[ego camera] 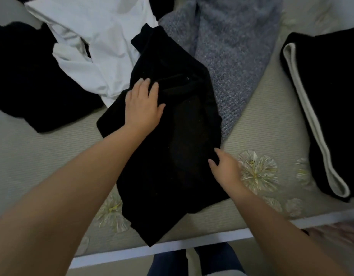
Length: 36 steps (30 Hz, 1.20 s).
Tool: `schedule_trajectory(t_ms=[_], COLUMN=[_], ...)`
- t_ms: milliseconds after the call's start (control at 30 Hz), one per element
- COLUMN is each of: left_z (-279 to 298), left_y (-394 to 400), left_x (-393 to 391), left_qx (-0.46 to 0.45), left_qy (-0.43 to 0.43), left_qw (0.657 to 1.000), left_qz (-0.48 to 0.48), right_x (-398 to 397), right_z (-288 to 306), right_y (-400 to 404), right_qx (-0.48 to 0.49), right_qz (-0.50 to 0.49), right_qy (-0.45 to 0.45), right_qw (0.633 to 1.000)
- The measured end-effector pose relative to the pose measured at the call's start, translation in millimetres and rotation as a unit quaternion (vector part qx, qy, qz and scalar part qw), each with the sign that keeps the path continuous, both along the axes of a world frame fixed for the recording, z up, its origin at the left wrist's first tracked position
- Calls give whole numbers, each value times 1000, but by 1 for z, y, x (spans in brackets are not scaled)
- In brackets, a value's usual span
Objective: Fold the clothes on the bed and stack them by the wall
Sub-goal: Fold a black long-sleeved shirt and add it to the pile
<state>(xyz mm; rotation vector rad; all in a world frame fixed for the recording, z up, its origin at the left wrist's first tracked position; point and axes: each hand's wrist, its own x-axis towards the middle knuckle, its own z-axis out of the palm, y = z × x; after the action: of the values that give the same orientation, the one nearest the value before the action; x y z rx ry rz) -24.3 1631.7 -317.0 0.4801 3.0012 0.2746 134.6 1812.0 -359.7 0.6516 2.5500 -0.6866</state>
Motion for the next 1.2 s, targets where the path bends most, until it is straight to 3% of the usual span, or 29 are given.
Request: schedule_trajectory(t_ms=[167,300,367,467,600,667,733,767,833,900,967,1100,1200], left_z=[-2,14,29,47,58,50,40,35,16,3,-3,-8,-16], left_y=[14,-17,-46,-99,-165,-191,-209,-212,-212,-202,-187,-154,-132], left_x=[-40,-21,-2,26,75,112,149,165,194,210,207,172,140], left_qx=[-92,34,55,-3,-51,-119,-200,-251,-333,-358,-331,-206,-89], left_qy=[-85,-48,16,85,33,11,-73,-159,-339,-434,-421,-270,-224], left_qw=[992,998,997,994,998,993,976,954,880,827,844,939,968], left_qz=[-1,-33,-58,-73,-1,-24,-43,-39,-17,-18,-21,-56,-75], right_x=[8,17,16,8,2,12,29,37,51,55,46,-2,-37], right_z=[17,35,45,61,78,78,70,67,61,57,52,40,29], right_y=[2,-3,-14,-40,-86,-110,-128,-134,-144,-147,-142,-113,-99], right_qx=[39,66,61,118,192,191,185,178,163,149,144,172,174], right_qz=[36,105,117,183,274,345,420,448,480,483,455,356,330], right_qy=[187,279,289,254,217,200,166,136,80,61,77,149,134], right_qw=[981,952,948,942,917,897,873,865,858,860,875,906,918])
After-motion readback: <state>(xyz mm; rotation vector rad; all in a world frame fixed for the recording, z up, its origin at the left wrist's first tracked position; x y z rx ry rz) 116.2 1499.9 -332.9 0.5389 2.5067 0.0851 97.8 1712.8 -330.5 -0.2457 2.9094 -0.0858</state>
